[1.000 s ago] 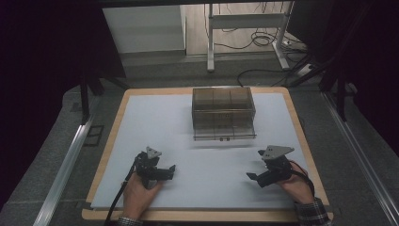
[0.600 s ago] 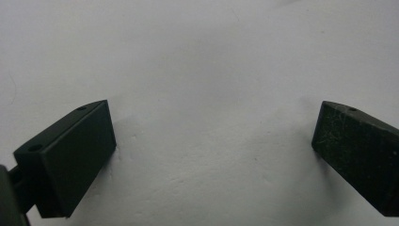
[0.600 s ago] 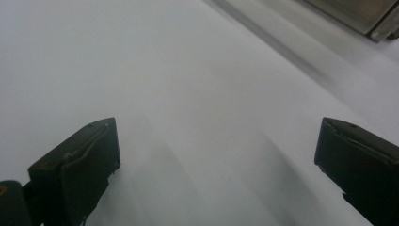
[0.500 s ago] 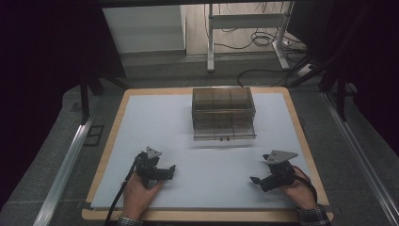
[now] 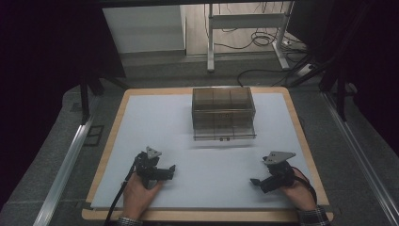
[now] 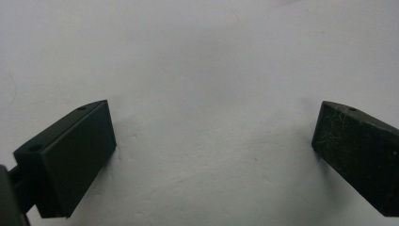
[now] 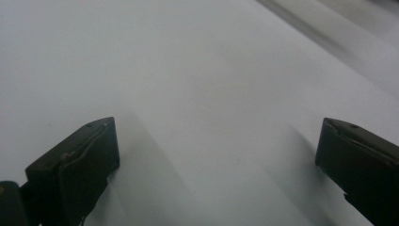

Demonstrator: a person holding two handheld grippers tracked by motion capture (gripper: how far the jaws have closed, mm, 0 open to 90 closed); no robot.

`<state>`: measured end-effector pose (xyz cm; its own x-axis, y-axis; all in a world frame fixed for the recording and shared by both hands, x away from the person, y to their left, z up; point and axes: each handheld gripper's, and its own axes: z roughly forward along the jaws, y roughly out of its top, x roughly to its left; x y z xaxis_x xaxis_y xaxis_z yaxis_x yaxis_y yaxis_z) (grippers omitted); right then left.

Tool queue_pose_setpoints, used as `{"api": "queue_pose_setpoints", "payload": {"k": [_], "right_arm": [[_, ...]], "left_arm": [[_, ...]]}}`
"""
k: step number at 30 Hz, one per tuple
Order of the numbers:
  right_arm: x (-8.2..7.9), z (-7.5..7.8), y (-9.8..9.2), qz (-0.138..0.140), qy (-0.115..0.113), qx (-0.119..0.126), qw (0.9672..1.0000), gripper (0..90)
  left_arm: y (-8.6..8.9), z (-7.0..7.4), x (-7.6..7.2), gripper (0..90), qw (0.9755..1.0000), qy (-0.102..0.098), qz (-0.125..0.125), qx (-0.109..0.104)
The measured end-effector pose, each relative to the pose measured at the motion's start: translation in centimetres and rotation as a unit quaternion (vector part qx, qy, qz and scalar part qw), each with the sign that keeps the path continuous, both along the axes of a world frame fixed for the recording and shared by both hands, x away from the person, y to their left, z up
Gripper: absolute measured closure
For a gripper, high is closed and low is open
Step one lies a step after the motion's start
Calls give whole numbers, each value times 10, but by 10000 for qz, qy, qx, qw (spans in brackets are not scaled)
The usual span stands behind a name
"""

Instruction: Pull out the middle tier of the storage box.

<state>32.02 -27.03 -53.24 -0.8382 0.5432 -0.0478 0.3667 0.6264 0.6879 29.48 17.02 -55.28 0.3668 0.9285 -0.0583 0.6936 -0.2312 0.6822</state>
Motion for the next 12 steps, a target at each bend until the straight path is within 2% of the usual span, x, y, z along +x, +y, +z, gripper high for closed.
{"api": "queue_pose_setpoints", "payload": {"k": [12], "right_arm": [[0, -1, 0, -6, 6, 6, 10000, 0]], "left_arm": [[0, 0, 0, 0, 10000, -2, -1, 14]]}}
